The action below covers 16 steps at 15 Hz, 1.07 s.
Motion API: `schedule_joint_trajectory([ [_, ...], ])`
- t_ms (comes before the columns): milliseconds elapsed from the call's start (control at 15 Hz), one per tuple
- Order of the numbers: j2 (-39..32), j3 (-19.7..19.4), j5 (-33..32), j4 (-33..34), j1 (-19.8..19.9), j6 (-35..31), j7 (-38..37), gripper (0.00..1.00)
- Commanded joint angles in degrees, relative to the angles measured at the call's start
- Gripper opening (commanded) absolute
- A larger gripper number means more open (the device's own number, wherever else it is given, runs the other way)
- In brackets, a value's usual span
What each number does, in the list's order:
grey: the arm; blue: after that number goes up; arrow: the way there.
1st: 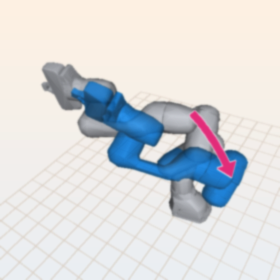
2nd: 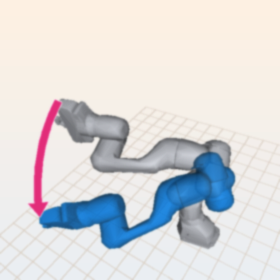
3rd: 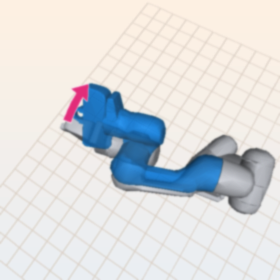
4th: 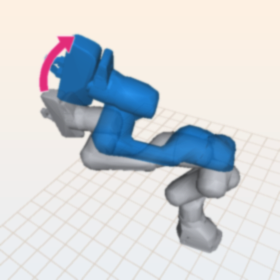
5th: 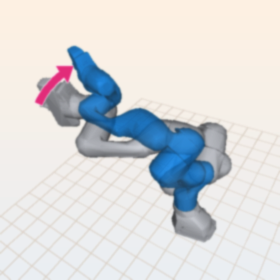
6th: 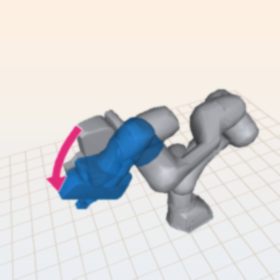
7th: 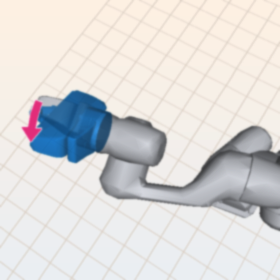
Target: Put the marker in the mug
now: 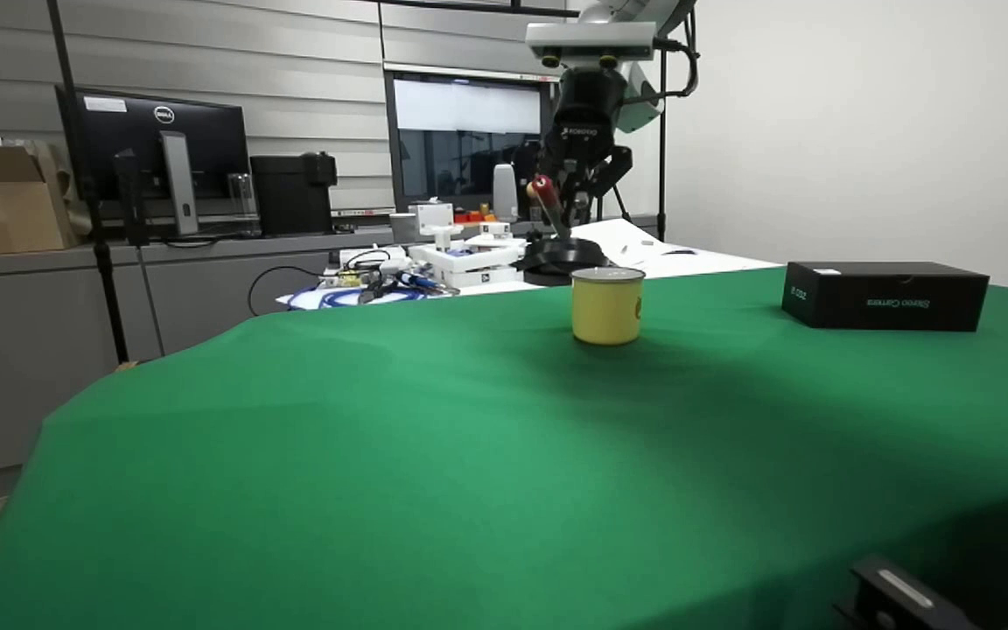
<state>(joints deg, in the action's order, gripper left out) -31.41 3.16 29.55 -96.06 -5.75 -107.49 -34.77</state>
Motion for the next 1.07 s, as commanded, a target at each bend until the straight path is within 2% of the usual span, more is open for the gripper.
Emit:
schedule_joint_trajectory([
  [0,-0.73,-0.17,6.48,1.78,3.12,4.21,-4.12,0.05],
  [533,-3.05,-2.41,23.43,0.07,7.24,5.07,-8.04,0.05],
  [1000,-6.38,-4.51,36.49,-2.13,8.75,3.62,-11.71,0.05],
])
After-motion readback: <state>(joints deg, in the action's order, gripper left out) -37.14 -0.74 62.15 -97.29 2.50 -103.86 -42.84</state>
